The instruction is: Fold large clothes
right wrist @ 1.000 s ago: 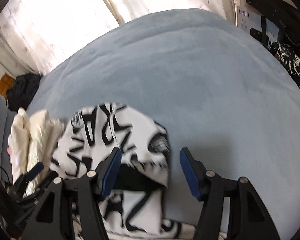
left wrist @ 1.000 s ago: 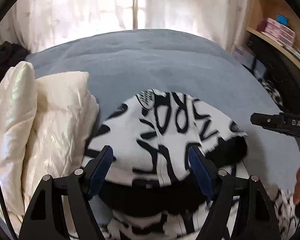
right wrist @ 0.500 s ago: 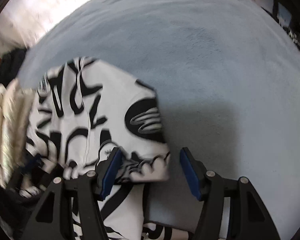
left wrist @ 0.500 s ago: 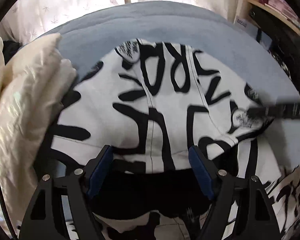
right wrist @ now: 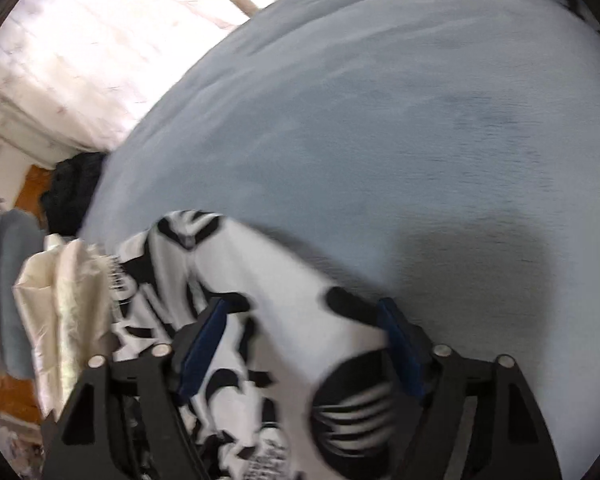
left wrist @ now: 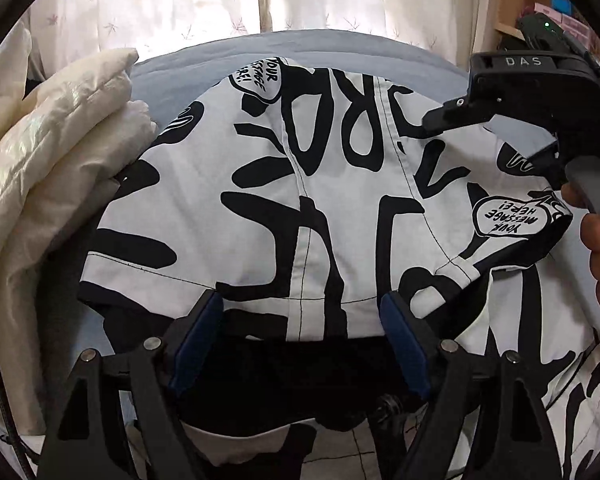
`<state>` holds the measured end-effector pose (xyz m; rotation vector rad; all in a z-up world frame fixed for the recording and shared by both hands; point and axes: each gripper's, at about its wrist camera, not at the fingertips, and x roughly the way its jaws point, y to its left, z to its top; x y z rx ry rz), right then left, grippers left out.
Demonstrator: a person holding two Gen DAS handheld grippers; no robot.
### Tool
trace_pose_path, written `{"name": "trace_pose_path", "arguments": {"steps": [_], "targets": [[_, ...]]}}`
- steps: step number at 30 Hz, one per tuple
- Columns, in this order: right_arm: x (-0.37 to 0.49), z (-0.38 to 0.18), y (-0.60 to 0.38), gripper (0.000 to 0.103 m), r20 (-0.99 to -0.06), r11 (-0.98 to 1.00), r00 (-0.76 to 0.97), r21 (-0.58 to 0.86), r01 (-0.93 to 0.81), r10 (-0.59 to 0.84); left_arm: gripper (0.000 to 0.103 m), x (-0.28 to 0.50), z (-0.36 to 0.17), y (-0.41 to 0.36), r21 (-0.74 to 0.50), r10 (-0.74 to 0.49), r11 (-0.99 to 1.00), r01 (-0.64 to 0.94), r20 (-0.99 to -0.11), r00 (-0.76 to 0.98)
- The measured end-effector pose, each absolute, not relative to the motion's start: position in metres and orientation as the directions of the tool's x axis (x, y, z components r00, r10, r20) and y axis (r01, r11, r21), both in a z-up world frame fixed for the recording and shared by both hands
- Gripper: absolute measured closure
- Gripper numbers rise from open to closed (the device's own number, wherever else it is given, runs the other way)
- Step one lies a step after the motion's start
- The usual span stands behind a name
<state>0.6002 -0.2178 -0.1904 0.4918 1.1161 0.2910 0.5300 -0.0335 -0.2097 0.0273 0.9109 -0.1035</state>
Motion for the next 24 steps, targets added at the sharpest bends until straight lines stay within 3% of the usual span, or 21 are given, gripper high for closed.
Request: {"name": "trace_pose_path", "arguments": {"steps": [1, 2, 3, 7, 13, 18, 24], "targets": [[0.599, -0.188, -0.213, 0.055, -0.788, 0.867, 0.413, 0.498, -0.006, 0.456, 0.024, 0.529, -0.21, -0.033, -0.023, -0.08, 0.995, 0.101, -0.79, 0.608], [0.597, -0.186, -0.207, 0.083, -0.793, 0.876, 0.405, 0.481, -0.045, 0.455, 0.024, 0.529, -0.21, -0.034, -0.022, -0.08, 0.995, 0.101, -0.79, 0.608], [0.591, -0.181, -0.202, 0.096, -0.788, 0.877, 0.404, 0.473, -0.085, 0.464, 0.024, 0.528, -0.21, -0.033, -0.02, -0.077, 0.995, 0.101, -0.79, 0.608], [0.556, -0.151, -0.187, 0.097, -0.73, 0.867, 0.469, 0.445, -0.224, 0.496, 0.024, 0.524, -0.204, -0.03, -0.01, -0.062, 0.996, 0.09, -0.798, 0.6], [0.465, -0.094, -0.167, 0.097, -0.609, 0.794, 0.525, 0.343, -0.501, 0.594, 0.024, 0.471, -0.178, 0.003, -0.195, -0.211, 0.977, 0.089, -0.8, 0.562], [0.365, -0.05, -0.167, 0.097, -0.528, 0.683, 0.501, 0.23, -0.693, 0.686, 0.024, 0.392, -0.159, 0.043, -0.25, -0.263, 0.963, 0.1, -0.794, 0.547], [0.255, -0.066, -0.156, 0.091, -0.671, 0.632, 0.534, -0.125, -0.765, 0.514, 0.024, 0.297, -0.149, 0.09, -0.278, -0.289, 0.955, 0.103, -0.787, 0.545]]}}
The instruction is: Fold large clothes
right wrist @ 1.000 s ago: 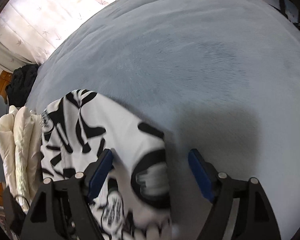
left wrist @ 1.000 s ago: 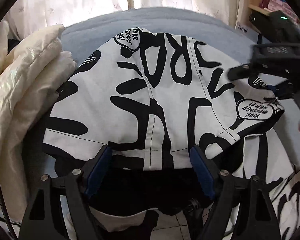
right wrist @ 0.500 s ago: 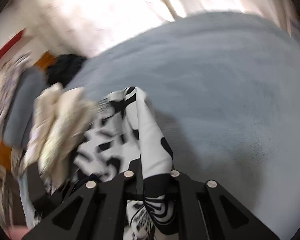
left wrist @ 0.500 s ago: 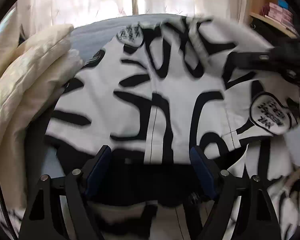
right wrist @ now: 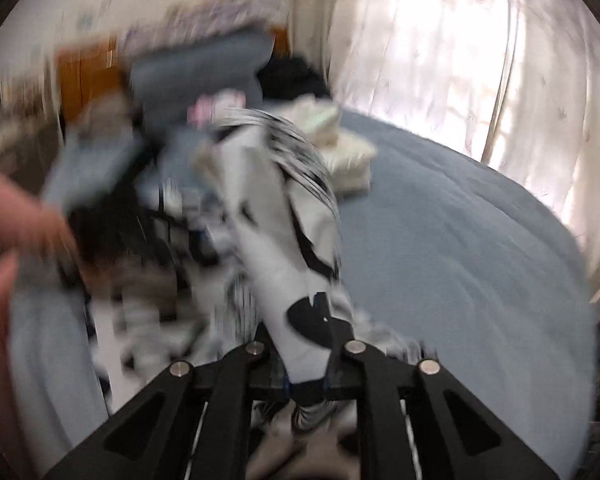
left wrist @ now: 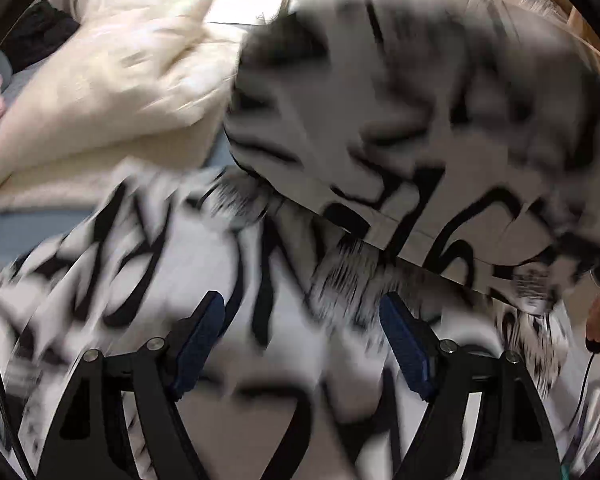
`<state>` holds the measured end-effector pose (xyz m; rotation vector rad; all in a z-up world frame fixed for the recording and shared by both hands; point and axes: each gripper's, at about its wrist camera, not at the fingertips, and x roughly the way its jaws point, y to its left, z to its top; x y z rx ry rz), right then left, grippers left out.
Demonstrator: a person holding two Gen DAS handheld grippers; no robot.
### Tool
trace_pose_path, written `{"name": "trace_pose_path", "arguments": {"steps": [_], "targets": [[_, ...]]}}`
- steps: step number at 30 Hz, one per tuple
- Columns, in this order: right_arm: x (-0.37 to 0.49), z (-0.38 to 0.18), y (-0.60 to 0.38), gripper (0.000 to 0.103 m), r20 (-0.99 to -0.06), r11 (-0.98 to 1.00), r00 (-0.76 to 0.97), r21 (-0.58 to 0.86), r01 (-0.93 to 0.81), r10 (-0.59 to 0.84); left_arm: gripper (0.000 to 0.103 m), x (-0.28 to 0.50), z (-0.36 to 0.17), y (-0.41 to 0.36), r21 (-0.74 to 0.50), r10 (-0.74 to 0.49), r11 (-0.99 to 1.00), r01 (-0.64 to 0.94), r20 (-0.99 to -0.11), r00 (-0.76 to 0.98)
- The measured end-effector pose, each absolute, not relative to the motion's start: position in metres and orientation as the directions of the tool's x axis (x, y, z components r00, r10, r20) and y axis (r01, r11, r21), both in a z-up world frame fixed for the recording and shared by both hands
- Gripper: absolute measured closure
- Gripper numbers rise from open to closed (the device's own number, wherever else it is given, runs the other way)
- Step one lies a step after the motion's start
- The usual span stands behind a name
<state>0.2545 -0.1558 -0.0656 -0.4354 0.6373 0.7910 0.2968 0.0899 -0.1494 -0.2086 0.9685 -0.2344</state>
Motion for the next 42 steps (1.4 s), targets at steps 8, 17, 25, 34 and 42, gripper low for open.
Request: {"name": "trace_pose_path", "arguments": {"steps": [8, 17, 25, 34, 42], "targets": [[0.196, -0.118, -0.192, 0.077, -0.757, 0.813, 0.539, -0.018, -0.582, 0.369, 0.024, 0.228, -0.161, 0.144, -0.385, -0.348, 0.922, 0.029, -0.795, 0.497], [0.172, -0.15, -0.232, 0.049, -0.609, 0.751, 0.471, 0.627, -0.207, 0.638, 0.024, 0.261, -0.186, 0.166, -0.625, -0.544, 0.78, -0.032, -0.702, 0.46], [0.19, -0.183, -0.238, 0.044, -0.413, 0.494, 0.497, 0.869, -0.037, 0.763, 0.024, 0.318, -0.203, 0.118, -0.703, -0.622, 0.711, -0.002, -0.63, 0.465], [0.259, -0.207, -0.244, 0.044, -0.355, 0.38, 0.547, 0.922, 0.073, 0.758, 0.085, 0.352, -0.197, 0.1, -0.773, -0.646, 0.632, -0.052, -0.563, 0.516], [0.313, -0.154, -0.243, 0.049, -0.43, 0.643, 0.656, 0.757, -0.112, 0.621, 0.099, 0.334, -0.151, 0.09, -0.706, -0.583, 0.706, -0.065, -0.63, 0.513]]}}
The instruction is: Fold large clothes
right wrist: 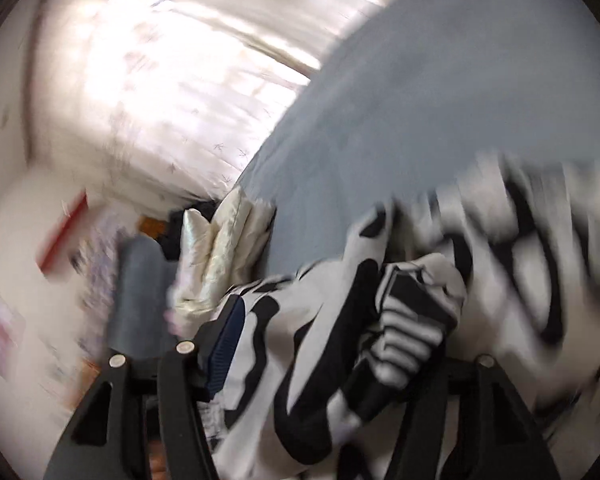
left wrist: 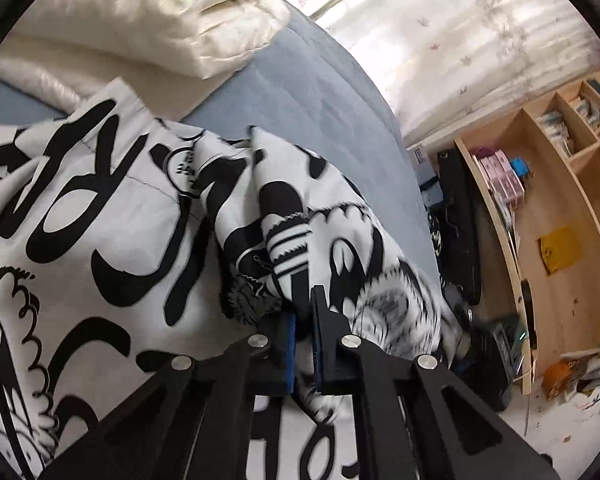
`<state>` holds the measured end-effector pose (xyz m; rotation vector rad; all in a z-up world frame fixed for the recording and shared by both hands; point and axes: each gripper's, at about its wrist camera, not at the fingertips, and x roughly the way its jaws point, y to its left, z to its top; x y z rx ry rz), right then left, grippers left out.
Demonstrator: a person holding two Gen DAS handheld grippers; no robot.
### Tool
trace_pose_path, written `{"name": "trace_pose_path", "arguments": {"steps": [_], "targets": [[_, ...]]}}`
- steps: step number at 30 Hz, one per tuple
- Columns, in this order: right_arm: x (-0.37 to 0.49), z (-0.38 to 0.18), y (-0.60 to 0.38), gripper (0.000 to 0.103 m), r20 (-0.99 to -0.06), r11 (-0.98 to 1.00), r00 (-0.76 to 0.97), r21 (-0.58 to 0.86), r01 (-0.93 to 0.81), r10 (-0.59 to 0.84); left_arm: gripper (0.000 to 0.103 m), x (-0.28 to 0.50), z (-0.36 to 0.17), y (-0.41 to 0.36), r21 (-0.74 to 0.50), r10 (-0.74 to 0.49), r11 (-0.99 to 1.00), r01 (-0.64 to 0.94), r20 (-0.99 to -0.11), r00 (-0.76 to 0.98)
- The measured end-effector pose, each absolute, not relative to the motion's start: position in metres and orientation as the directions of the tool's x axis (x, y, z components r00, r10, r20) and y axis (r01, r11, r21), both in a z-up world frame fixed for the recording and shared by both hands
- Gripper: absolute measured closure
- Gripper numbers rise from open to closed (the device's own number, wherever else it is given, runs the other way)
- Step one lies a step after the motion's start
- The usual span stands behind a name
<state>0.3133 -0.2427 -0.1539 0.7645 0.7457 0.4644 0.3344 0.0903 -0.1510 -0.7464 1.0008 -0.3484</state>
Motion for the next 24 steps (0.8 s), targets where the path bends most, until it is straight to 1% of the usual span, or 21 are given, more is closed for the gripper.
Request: {"name": "trace_pose_path", "arguments": {"steps": [2, 3, 4, 5, 6, 9, 11, 12, 13, 14, 15, 16, 18, 19, 20, 21, 22, 23, 24], "targets": [[0.314, -0.129, -0.235, 0.054, -0.448, 0.763, 0.702, 0.612, -0.21, 0.553, 0.1, 0.329, -0.138, 0.08, -0.681, -0.571, 0.731, -0.041, -0.644, 0.509], [0.309, -0.117, -0.232, 0.054, -0.44, 0.807, 0.73, 0.532, -0.257, 0.523, 0.1, 0.326, -0.133, 0.076, -0.668, -0.564, 0.744, -0.029, -0.65, 0.509], [0.304, -0.11, -0.231, 0.054, -0.433, 0.823, 0.742, 0.495, -0.278, 0.511, 0.1, 0.322, -0.129, 0.073, -0.647, -0.555, 0.762, -0.009, -0.661, 0.504], [0.3, -0.109, -0.233, 0.054, -0.433, 0.821, 0.737, 0.494, -0.288, 0.519, 0.1, 0.317, -0.129, 0.071, -0.631, -0.55, 0.776, 0.004, -0.673, 0.495], [0.297, -0.114, -0.238, 0.054, -0.453, 0.811, 0.715, 0.515, -0.277, 0.532, 0.1, 0.311, -0.13, 0.074, -0.623, -0.549, 0.782, 0.011, -0.681, 0.485], [0.291, -0.148, -0.249, 0.054, -0.555, 0.783, 0.606, 0.59, -0.196, 0.569, 0.1, 0.302, -0.147, 0.076, -0.599, -0.539, 0.801, 0.001, -0.719, 0.438], [0.282, -0.169, -0.252, 0.054, -0.591, 0.767, 0.549, 0.623, -0.155, 0.591, 0.1, 0.3, -0.165, 0.079, -0.604, -0.545, 0.797, -0.018, -0.731, 0.41], [0.271, -0.179, -0.254, 0.054, -0.592, 0.749, 0.527, 0.647, -0.141, 0.61, 0.095, 0.298, -0.17, 0.082, -0.61, -0.55, 0.792, -0.02, -0.729, 0.408], [0.262, -0.185, -0.255, 0.054, -0.581, 0.729, 0.518, 0.672, -0.129, 0.628, 0.081, 0.297, -0.174, 0.084, -0.614, -0.553, 0.789, -0.022, -0.725, 0.41], [0.255, -0.188, -0.256, 0.054, -0.564, 0.707, 0.515, 0.696, -0.124, 0.645, 0.072, 0.297, -0.18, 0.086, -0.614, -0.549, 0.788, -0.035, -0.727, 0.412], [0.246, -0.192, -0.256, 0.054, -0.535, 0.676, 0.517, 0.727, -0.122, 0.669, 0.055, 0.296, -0.183, 0.089, -0.623, -0.555, 0.781, -0.038, -0.721, 0.416], [0.241, -0.193, -0.255, 0.054, -0.516, 0.656, 0.519, 0.745, -0.12, 0.681, 0.048, 0.297, -0.186, 0.091, -0.656, -0.585, 0.754, -0.032, -0.693, 0.422], [0.236, -0.194, -0.247, 0.054, -0.491, 0.637, 0.527, 0.76, -0.13, 0.694, 0.041, 0.299, -0.189, 0.093, -0.689, -0.608, 0.724, -0.038, -0.664, 0.436], [0.235, -0.192, -0.243, 0.056, -0.48, 0.632, 0.532, 0.762, -0.141, 0.698, 0.037, 0.3, -0.19, 0.094, -0.695, -0.61, 0.718, -0.041, -0.656, 0.444], [0.235, -0.19, -0.239, 0.072, -0.47, 0.626, 0.533, 0.765, -0.152, 0.703, 0.037, 0.304, -0.19, 0.091, -0.701, -0.609, 0.712, -0.048, -0.65, 0.455], [0.235, -0.189, -0.234, 0.094, -0.459, 0.616, 0.532, 0.771, -0.16, 0.712, 0.037, 0.306, -0.191, 0.089, -0.702, -0.605, 0.71, -0.057, -0.65, 0.46], [0.235, -0.188, -0.231, 0.099, -0.456, 0.613, 0.533, 0.775, -0.156, 0.713, 0.046, 0.311, -0.192, 0.085, -0.705, -0.603, 0.706, -0.067, -0.648, 0.465], [0.235, -0.185, -0.228, 0.099, -0.45, 0.606, 0.538, 0.782, -0.15, 0.713, 0.062, 0.314, -0.192, 0.082, -0.717, -0.609, 0.692, -0.079, -0.64, 0.469], [0.234, -0.182, -0.226, 0.101, -0.435, 0.589, 0.541, 0.795, -0.145, 0.72, 0.102, 0.318, -0.193, 0.074, -0.731, -0.624, 0.677, -0.08, -0.629, 0.464]]}}
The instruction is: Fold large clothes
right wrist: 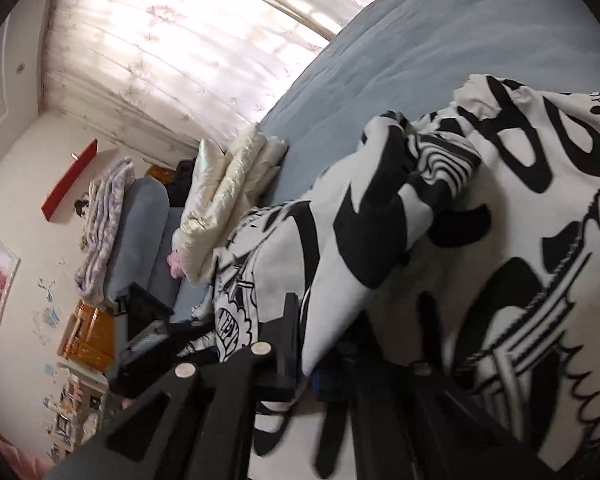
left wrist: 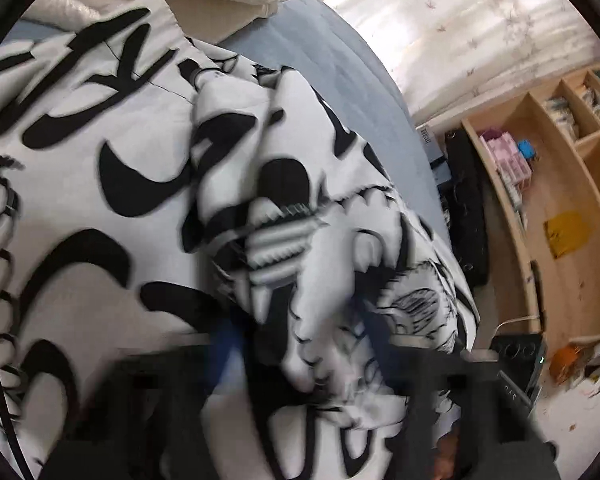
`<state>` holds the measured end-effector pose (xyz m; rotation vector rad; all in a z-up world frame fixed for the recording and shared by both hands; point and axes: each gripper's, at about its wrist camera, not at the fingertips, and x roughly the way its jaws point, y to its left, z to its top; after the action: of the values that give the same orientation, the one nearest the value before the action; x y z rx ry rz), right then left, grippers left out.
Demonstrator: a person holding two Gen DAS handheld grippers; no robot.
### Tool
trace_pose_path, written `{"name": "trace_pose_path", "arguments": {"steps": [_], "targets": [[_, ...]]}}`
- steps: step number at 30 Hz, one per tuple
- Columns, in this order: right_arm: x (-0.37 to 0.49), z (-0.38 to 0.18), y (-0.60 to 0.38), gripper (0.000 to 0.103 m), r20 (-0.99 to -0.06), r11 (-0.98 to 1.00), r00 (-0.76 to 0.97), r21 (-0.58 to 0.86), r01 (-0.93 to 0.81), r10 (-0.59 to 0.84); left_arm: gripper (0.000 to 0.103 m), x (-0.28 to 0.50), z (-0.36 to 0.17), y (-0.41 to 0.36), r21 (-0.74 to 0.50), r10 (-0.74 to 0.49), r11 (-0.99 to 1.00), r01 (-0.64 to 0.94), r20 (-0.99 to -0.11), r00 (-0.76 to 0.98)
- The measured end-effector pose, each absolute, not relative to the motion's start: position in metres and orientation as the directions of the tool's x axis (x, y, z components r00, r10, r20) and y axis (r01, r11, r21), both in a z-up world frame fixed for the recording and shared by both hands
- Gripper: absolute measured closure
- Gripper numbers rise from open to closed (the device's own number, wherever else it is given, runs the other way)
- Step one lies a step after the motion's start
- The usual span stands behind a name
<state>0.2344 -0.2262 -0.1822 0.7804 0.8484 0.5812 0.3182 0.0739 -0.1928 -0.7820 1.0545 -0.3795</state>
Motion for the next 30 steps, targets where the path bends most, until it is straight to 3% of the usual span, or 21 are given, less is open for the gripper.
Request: {"name": "trace_pose_path", "arguments": {"steps": [3, 5, 9, 14, 19, 21, 25, 30], "targets": [[0.225, -0.174, -0.227, 0.102, -0.358, 0.499, 0.545, 0.857, -0.132, 0.758, 0.103, 0.313, -0.174, 0.065, -0.677, -0.558, 0.73, -0.093, -0.669, 0.491], [0.216, -0.175, -0.226, 0.102, -0.354, 0.476, 0.538, 0.873, -0.103, 0.765, 0.103, 0.304, -0.159, 0.063, -0.634, -0.514, 0.769, -0.089, -0.694, 0.504], [0.2, -0.206, -0.219, 0.102, -0.545, 0.613, 0.475, 0.79, 0.015, 0.691, 0.102, 0.291, -0.174, 0.067, -0.536, -0.442, 0.829, -0.156, -0.8, 0.405], [0.188, -0.209, -0.214, 0.097, -0.582, 0.654, 0.479, 0.756, 0.022, 0.657, 0.096, 0.285, -0.182, 0.061, -0.507, -0.419, 0.849, -0.145, -0.815, 0.399], [0.176, -0.169, -0.21, 0.088, -0.685, 0.8, 0.511, 0.6, -0.008, 0.519, 0.071, 0.278, -0.149, 0.046, -0.359, -0.274, 0.927, -0.108, -0.847, 0.456], [0.167, -0.151, -0.215, 0.085, -0.71, 0.851, 0.554, 0.525, 0.005, 0.435, 0.068, 0.269, -0.133, 0.049, -0.311, -0.217, 0.944, -0.113, -0.839, 0.499], [0.145, -0.116, -0.22, 0.085, -0.661, 0.9, 0.673, 0.436, -0.017, 0.333, 0.067, 0.262, -0.104, 0.053, -0.263, -0.158, 0.96, -0.099, -0.795, 0.585], [0.166, -0.102, -0.184, 0.085, -0.614, 0.899, 0.684, 0.411, -0.148, 0.393, 0.068, 0.277, -0.098, 0.041, -0.244, -0.17, 0.969, -0.038, -0.769, 0.616]]}}
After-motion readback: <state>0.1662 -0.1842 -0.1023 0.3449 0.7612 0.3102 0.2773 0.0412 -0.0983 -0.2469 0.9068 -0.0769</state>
